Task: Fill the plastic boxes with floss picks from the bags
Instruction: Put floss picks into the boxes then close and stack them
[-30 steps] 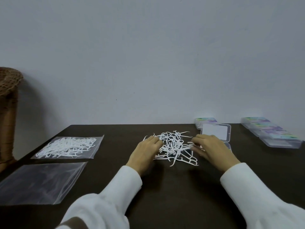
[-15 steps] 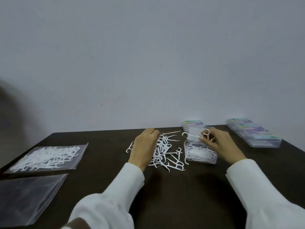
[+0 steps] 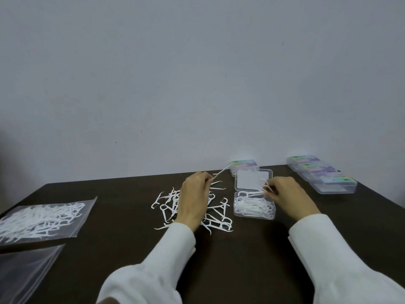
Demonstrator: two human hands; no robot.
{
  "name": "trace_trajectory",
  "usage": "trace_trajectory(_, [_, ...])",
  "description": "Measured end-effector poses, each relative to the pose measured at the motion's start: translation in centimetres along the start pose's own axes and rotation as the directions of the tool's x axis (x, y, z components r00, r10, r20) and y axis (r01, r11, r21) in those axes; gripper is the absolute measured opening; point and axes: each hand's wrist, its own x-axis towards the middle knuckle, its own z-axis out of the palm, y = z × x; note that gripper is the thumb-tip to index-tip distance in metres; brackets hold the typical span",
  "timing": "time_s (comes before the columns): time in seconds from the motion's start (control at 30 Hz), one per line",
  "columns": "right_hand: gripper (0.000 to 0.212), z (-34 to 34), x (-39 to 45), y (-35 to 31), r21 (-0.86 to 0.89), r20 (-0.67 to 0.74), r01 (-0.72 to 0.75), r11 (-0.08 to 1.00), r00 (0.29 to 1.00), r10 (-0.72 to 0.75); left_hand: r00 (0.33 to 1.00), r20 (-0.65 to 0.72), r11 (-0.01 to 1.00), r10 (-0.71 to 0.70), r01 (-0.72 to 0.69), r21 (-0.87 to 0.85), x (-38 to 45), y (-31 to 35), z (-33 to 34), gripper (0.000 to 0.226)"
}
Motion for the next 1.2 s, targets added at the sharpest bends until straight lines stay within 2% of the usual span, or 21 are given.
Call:
trace_trajectory(0.2, [0.032,-0.8,-0.4,0.1,0.046,-0.059,-0.008,0.999,0.998,0.011,1.0,0.009,0.996,-0.029,0.03,-0.088,0.7,1.2,0.9,0.015])
trace_trajectory(0.3, [0.02,-0.8,-0.3,0.0,0.083,-0.106,0.026,0.996,0.994,-0.017,0.999,0.014,0.987,-0.052,0.054,-0.154,1.0,1.6,1.2,0.013])
trace_trajectory(0.37, [0.015,-0.8,-0.2,-0.2,0.105,-0.087,0.053,0.993,0.995,-0.044,0.998,0.018,0.98,-0.062,0.065,-0.19,1.3,1.8,1.4,0.013])
trace_trajectory(0.53, [0.025,-0.9,-0.3,-0.1,0.074,-0.02,0.033,0.997,0.999,-0.031,0.996,0.009,0.966,-0.092,0.091,-0.243,1.8,1.9,1.4,0.013])
trace_trajectory(0.7, [0.029,-0.9,-0.4,0.1,0.112,-0.079,0.022,0.993,0.997,-0.013,0.988,-0.019,0.936,-0.15,0.136,-0.325,2.0,2.1,1.3,0.011])
trace_trajectory(0.83, [0.019,-0.7,-0.3,0.0,0.14,-0.146,0.052,0.989,0.989,-0.031,0.97,-0.036,0.875,-0.241,0.201,-0.44,2.1,2.6,1.2,0.011])
trace_trajectory(0.97, [0.012,0.4,-0.2,-1.0,0.133,-0.107,0.146,0.98,0.985,-0.132,0.941,-0.007,0.797,-0.338,0.282,-0.534,2.2,2.6,1.5,0.01])
trace_trajectory(1.1, [0.022,1.1,-0.1,-1.1,-0.045,-0.056,0.164,0.985,0.984,-0.166,0.896,0.062,0.695,-0.44,0.383,-0.609,2.0,2.2,2.2,0.011])
trace_trajectory(1.2, [0.021,0.5,-0.2,-0.7,-0.058,-0.134,0.12,0.991,0.983,-0.127,0.866,0.115,0.628,-0.486,0.438,-0.643,1.8,2.2,2.8,0.012])
